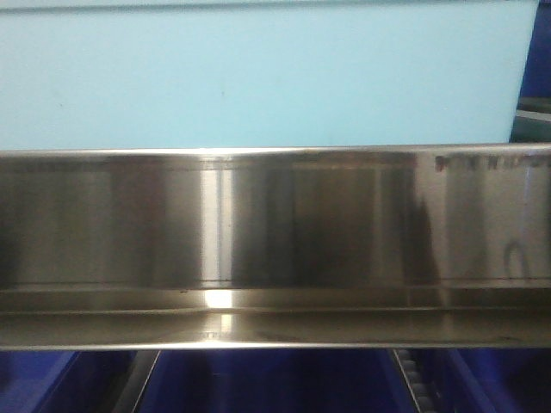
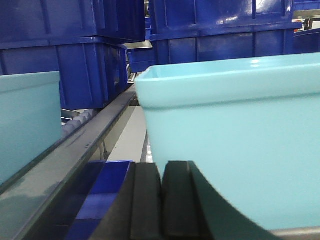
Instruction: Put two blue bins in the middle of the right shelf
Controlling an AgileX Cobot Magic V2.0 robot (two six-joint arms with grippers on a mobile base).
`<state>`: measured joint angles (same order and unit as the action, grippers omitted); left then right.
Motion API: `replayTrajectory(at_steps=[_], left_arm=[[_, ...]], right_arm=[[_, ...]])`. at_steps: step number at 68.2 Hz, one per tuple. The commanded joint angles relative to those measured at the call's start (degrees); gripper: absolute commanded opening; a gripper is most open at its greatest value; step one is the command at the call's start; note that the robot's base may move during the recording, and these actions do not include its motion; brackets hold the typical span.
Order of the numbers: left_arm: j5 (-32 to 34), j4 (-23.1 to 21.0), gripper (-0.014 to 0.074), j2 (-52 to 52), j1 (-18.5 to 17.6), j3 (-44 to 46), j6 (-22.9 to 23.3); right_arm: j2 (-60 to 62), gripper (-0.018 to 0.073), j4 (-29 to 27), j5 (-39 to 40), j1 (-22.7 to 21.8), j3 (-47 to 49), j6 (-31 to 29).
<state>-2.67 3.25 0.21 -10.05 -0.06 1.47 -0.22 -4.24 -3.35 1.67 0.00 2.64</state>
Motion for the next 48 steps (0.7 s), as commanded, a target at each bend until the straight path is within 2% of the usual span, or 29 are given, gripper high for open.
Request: replayTrajectory(at_steps=[1, 48], left_arm=[[0.64, -0.26, -0.0111, -0.21, 0.17, 0.06, 0.14], [1.73, -0.14, -0.0111, -0.21, 0.14, 0.06, 0.14]], right_arm=[[0.22, -0.0162, -0.17, 0.88, 0.15, 0.0, 0.11], [0.22, -0.0162, -0.17, 0.88, 0.15, 0.0, 0.11]])
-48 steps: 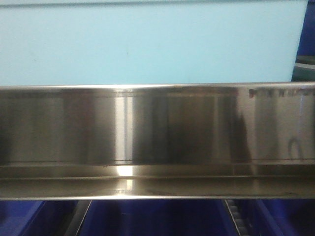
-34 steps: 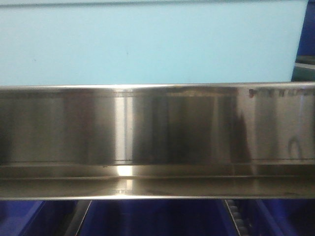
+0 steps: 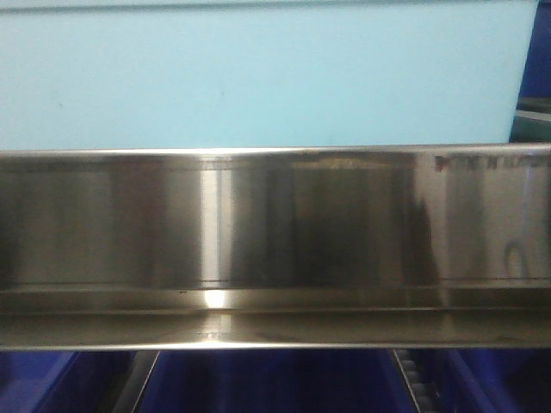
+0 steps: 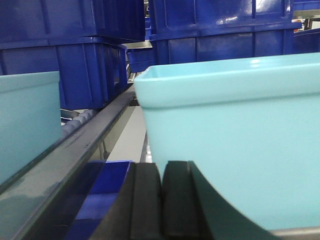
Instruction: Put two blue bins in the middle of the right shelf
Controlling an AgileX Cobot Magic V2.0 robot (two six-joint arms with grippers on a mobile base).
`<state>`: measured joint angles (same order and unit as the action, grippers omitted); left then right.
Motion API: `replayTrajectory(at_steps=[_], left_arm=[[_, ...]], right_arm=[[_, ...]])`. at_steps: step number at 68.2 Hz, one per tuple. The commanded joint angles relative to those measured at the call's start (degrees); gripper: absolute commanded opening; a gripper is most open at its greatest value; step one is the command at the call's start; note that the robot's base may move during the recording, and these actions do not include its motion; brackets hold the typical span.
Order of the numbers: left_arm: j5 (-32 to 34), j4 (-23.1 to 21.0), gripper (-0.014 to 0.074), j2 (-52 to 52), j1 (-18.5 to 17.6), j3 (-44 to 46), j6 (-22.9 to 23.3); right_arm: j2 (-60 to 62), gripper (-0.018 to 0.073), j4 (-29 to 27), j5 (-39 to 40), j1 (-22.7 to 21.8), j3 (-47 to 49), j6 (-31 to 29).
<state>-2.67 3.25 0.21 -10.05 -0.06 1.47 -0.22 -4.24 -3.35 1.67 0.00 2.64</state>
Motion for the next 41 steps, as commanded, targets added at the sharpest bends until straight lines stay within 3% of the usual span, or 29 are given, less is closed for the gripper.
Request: replayTrajectory(at_steps=[1, 11, 14, 23, 29, 35, 41], left_arm=[[2.05, -0.14, -0.0111, -0.21, 0.14, 0.06, 0.14], [7.07, -0.25, -0.0111, -0.21, 0.14, 0.06, 0.14], [8.5, -0.35, -0.0111, -0.21, 0.14, 0.06, 0.14], [6.72, -0.35, -0.0111, -0.21, 0.14, 3.75, 0.14], [1.93, -0.35, -0.0111, -0.21, 0.14, 8.94, 0.14], [-3.8, 0.51, -0.0104, -0.21, 0.14, 16.36, 0.14], [-9.33, 1.67, -0.0028, 1.8, 0.14, 22.74, 0.14]], right_arm=[[0.22, -0.0162, -0.17, 0.88, 0.15, 0.0, 0.11], [0.22, -0.0162, -0.17, 2.96, 0.15, 0.0, 0.11], [0.22, -0.0162, -0.17, 6.69, 0.15, 0.0, 0.11], [0.22, -0.0162, -0.17, 13.25, 0.15, 0.54, 0.11], [0.22, -0.0162, -0.17, 9.08, 0.15, 5.86, 0.11], [0.22, -0.0162, -0.17, -0.72, 0.15, 14.63, 0.11], [-2.29, -0.0162, -0.17, -7.62, 0.15, 21.92, 0.11]])
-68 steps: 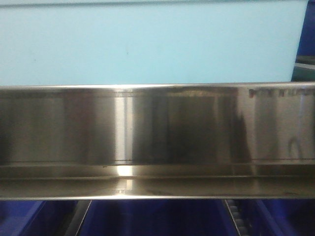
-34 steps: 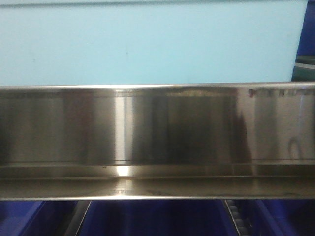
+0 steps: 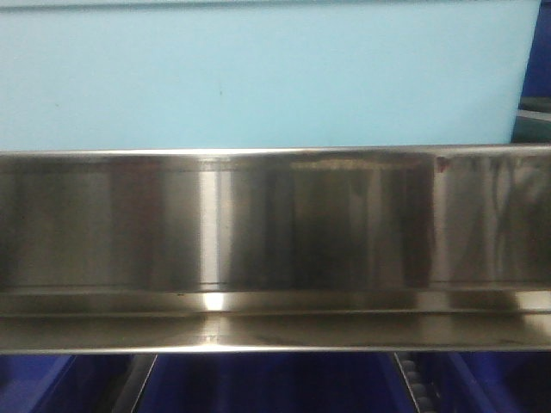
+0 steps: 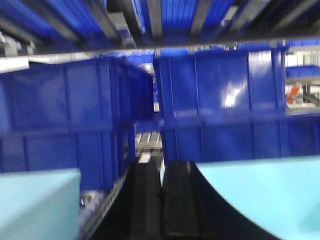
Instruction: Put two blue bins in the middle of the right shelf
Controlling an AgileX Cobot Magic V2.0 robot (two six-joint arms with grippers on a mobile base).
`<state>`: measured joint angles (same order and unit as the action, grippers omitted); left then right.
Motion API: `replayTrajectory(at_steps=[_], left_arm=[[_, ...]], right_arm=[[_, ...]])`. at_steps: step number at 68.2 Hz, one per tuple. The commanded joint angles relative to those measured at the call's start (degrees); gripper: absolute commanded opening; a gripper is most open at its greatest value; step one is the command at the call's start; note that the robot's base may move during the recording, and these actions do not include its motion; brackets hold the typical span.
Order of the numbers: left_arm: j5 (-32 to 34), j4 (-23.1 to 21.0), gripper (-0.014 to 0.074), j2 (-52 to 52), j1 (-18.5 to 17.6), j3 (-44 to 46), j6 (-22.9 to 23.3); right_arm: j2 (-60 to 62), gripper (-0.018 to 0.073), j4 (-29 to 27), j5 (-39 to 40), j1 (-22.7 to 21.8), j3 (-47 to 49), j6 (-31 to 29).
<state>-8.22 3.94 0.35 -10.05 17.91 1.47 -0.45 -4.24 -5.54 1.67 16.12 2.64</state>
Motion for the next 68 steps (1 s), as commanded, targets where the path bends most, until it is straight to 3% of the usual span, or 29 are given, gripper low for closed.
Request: replayTrajectory(at_steps=[1, 8, 17, 25, 31, 43, 54, 68], left_arm=[[-4.52, 0.95, -0.0011, 1.93, 0.14, 5.69, 0.14], [-8.84, 0.95, 0.016, 6.79, 0.14, 12.0, 0.14], [-10.51, 0.95, 0.0367, 14.31, 0.14, 18.5, 0.14], [-10.85, 0.63, 0.0442, 20.7, 0.14, 22.91, 0.14], [-13.99, -0.39, 0.0482, 24.53, -0.59, 26.08, 0.14], [-22.31, -0.66, 0.0519, 33.57, -7.35, 34.75, 0.14], [-31.98, -0.66, 0.0519, 43.37, -12.3, 43.78, 0.14], [-44.12, -0.66, 0.0519, 56.09, -13.27, 55.41, 0.14]], right_arm=[[-2.33, -0.0162, -0.17, -5.72, 0.15, 6.68, 0.11], [-6.69, -0.0085, -0.17, -8.93, 0.15, 12.37, 0.11], [-12.31, 0.0225, -0.17, -10.79, 0.15, 17.76, 0.11], [-16.42, 0.0475, -0.17, -10.79, 0.15, 20.24, 0.11], [-19.13, 0.0573, 0.21, -10.67, 0.15, 21.53, -0.66], [-25.93, 0.0558, -0.03, -17.17, 0.95, 29.27, -1.46], [-36.59, 0.0558, -4.83, -27.46, 5.7, 40.59, -6.28], [-51.99, 0.0558, -5.6, -41.48, 14.62, 55.14, -6.28]])
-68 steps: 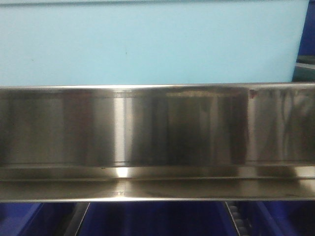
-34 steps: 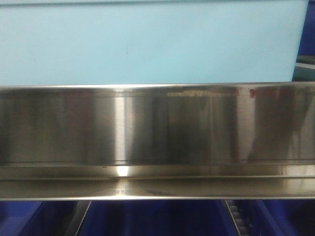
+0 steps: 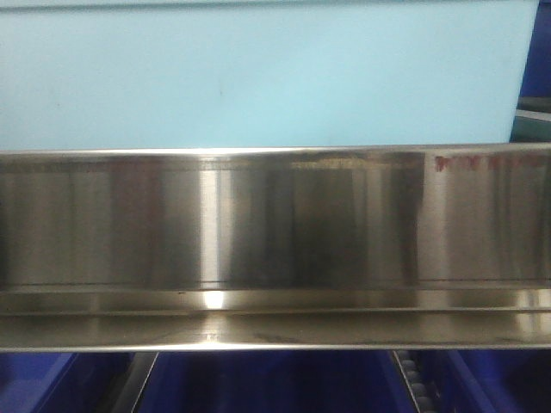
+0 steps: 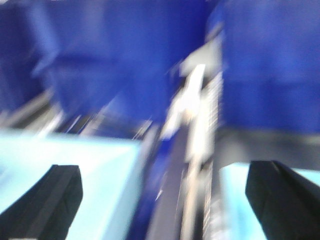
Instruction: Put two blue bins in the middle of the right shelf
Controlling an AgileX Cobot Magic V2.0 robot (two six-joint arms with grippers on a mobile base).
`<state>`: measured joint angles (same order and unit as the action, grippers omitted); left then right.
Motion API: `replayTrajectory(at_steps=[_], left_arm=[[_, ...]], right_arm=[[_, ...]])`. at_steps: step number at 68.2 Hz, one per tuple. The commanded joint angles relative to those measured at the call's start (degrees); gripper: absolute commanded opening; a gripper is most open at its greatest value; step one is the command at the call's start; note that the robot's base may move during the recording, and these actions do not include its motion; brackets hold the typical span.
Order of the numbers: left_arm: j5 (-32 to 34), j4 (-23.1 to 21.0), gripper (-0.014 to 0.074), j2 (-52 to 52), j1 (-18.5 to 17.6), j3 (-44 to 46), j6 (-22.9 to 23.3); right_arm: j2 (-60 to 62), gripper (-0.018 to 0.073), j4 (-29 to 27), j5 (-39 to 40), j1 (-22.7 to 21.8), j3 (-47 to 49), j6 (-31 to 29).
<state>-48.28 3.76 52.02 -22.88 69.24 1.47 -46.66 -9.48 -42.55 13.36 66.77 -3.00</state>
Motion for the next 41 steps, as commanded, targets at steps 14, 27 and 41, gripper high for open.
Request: replayTrajectory(at_steps=[14, 27, 41], left_arm=[[-17.82, -0.57, 0.0519, 15.84, -0.44, 14.3, 0.68], [-21.68, -0.84, 0.0519, 25.4, -0.44, 22.31, 3.54], [-21.68, -0.73, 0.0519, 31.07, -2.43, 23.79, 6.82]], right_arm=[[-19.78, 0.0558, 0.36, -14.35, 9.04, 16.19, -0.23], [-30.83, 0.0558, 4.59, -21.8, 10.35, 22.69, 6.64], [-37.59, 0.0558, 5.96, -26.47, 10.35, 24.63, 9.18]])
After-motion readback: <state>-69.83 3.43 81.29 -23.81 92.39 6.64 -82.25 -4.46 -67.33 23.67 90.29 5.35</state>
